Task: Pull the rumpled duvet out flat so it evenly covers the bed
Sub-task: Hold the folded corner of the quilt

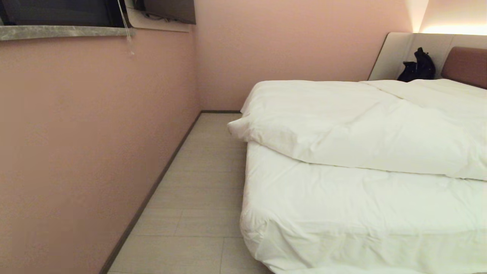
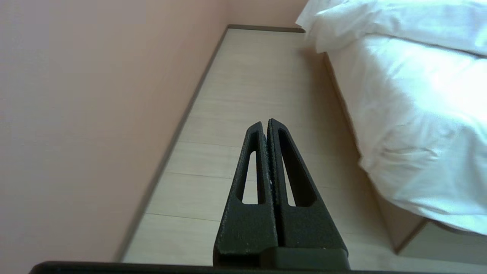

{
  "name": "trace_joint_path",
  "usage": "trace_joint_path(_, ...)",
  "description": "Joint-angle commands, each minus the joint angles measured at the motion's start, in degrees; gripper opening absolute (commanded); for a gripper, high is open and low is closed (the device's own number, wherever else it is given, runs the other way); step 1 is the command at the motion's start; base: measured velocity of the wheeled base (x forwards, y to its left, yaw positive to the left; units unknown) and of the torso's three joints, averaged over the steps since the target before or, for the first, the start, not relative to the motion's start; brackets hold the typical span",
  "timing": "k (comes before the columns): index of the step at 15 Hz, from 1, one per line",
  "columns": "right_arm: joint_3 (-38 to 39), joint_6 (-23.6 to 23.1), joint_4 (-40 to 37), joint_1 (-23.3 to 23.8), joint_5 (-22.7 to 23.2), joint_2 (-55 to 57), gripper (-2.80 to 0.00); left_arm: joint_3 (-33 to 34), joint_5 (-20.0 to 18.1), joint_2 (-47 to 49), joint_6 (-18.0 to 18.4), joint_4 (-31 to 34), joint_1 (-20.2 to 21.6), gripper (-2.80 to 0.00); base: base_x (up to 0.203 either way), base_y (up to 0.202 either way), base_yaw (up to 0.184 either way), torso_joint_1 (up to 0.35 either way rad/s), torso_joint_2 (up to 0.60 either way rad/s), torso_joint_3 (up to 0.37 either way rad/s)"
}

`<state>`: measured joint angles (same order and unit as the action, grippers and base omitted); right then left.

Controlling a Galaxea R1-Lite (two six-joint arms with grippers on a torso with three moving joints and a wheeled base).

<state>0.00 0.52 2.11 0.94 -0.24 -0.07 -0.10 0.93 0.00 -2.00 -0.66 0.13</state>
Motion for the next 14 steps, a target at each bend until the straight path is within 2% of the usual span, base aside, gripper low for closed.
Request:
trace_joint_path(1,0.0,0.0,0.0,0.0,0.1,0.1,-2.80,0.0,0.0,0.0,0.0,0.0,0.0,-2.80,0.000,-0.192,-0.003,0.007,0.00,0.002)
trace_joint_path(14,0.0,0.0,-0.1,0.0,0.1,0.1,-2.80,0.0,0.0,0.0,0.0,0.0,0.0,-2.80,0.000,-0.194,0.001,0.002,0.00,0.002)
